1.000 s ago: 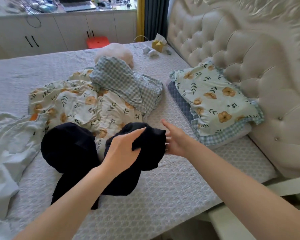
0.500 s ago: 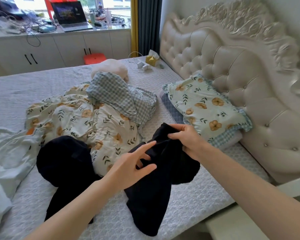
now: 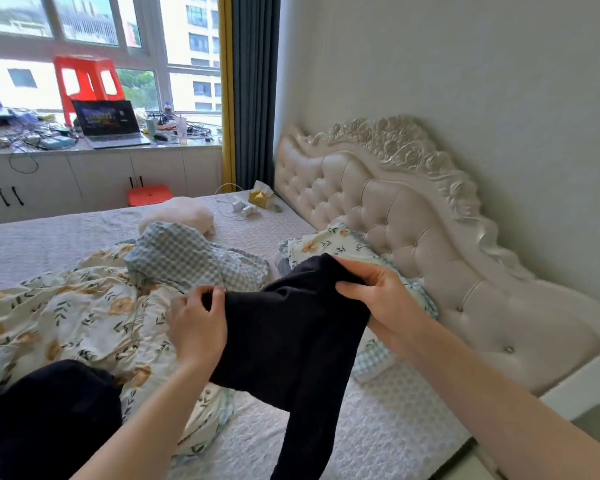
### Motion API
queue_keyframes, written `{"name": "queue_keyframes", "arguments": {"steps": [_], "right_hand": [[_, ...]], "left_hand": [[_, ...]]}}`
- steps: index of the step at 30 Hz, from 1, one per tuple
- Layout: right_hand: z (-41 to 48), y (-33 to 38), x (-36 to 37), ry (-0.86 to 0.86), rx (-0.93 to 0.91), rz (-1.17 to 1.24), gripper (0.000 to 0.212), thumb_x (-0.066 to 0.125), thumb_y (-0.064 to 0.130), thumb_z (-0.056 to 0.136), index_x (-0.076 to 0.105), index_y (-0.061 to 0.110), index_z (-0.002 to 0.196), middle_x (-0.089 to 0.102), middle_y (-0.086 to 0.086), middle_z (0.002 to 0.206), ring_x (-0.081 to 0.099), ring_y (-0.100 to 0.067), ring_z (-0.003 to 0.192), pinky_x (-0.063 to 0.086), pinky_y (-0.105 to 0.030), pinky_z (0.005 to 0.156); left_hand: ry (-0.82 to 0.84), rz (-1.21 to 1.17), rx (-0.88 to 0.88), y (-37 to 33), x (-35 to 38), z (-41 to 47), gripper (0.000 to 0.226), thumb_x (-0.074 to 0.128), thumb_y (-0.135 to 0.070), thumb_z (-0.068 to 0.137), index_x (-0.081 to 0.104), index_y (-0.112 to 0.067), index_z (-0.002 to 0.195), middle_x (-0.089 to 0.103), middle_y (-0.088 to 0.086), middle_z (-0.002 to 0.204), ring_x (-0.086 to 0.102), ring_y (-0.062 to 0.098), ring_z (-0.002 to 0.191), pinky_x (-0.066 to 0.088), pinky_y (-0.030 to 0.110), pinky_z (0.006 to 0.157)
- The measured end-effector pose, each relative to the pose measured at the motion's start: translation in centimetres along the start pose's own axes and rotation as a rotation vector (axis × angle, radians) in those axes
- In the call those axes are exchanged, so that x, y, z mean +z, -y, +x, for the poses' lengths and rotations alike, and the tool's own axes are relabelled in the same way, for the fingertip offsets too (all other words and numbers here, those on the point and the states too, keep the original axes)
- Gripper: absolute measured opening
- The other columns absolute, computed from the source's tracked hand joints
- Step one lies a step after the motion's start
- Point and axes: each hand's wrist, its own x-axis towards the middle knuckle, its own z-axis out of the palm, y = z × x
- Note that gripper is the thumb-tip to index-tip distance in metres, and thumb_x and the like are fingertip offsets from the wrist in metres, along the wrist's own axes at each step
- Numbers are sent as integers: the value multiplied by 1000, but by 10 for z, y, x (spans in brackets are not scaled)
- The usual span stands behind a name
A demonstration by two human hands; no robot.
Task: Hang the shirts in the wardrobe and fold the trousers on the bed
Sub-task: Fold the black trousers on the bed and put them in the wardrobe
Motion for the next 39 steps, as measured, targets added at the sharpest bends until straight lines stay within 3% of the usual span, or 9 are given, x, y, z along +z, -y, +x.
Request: {"name": "queue_keyframes", "arguments": {"steps": [4,7,12,16,20,26,31,36,39], "right_hand": [[-1,23,-10,-45,-39,-98,41,52,-12,90,72,18,110,73,-1,108,69,-17,101,55,-29,86],[-3,22,-28,-134,-68,-138,48,52,-14,88,77,27,94,74,0,104,69,-16,99,54,-27,85],[-9,11,-65,-265,-52,-144,49,51,-19,84,77,22,93,75,-2,100,69,-20,98,54,-29,85],[-13,-7,-91,-372,48,-212,48,51,-20,79,76,15,101,74,-5,102,68,-25,102,52,-41,95],[-18,-8,-96,-397,160,-390,49,49,-20,76,74,22,79,74,-2,83,68,-23,90,55,-32,79],[-9,4,-81,-74,477,-831,25,55,36,94,71,17,99,67,-4,109,64,-20,95,55,-32,78],[7,15,-57,-88,652,-24,77,34,70,91,58,1,118,66,-20,113,67,-33,101,57,-46,82],[13,25,-45,72,564,-43,52,37,17,101,62,6,57,58,-3,47,57,-11,40,45,-19,42],[25,31,-39,90,552,-244,40,37,0,100,61,10,70,59,-3,64,59,-8,50,46,-17,49]], "left_hand": [[527,-493,-724,-8,27,0,64,61,-58,81,57,-9,122,62,16,117,59,35,105,48,44,95],[850,-567,-831,-18,41,-29,33,63,-29,90,67,0,104,72,15,88,66,30,86,52,36,70],[750,-629,-666,-39,49,-39,21,71,1,82,69,1,103,73,20,93,71,33,83,56,36,64],[570,-736,-428,-70,32,-45,18,75,-3,82,74,-11,98,76,13,88,72,29,84,57,33,69],[510,-808,-262,-99,20,-53,16,76,-8,83,77,-16,97,77,5,89,74,22,85,59,34,77],[549,-829,-67,-147,5,-78,18,73,-3,83,77,-15,96,77,1,92,73,19,90,56,39,90],[610,-737,181,-175,-13,-97,19,72,-4,84,78,-21,89,77,-4,87,73,11,85,57,28,84],[720,-462,506,-180,-12,-123,21,73,-1,83,80,-20,89,71,-21,77,68,-6,79,49,9,76],[736,-432,594,-172,-9,-126,18,75,-6,83,81,-20,92,70,-20,88,68,-3,87,52,16,85]]}}
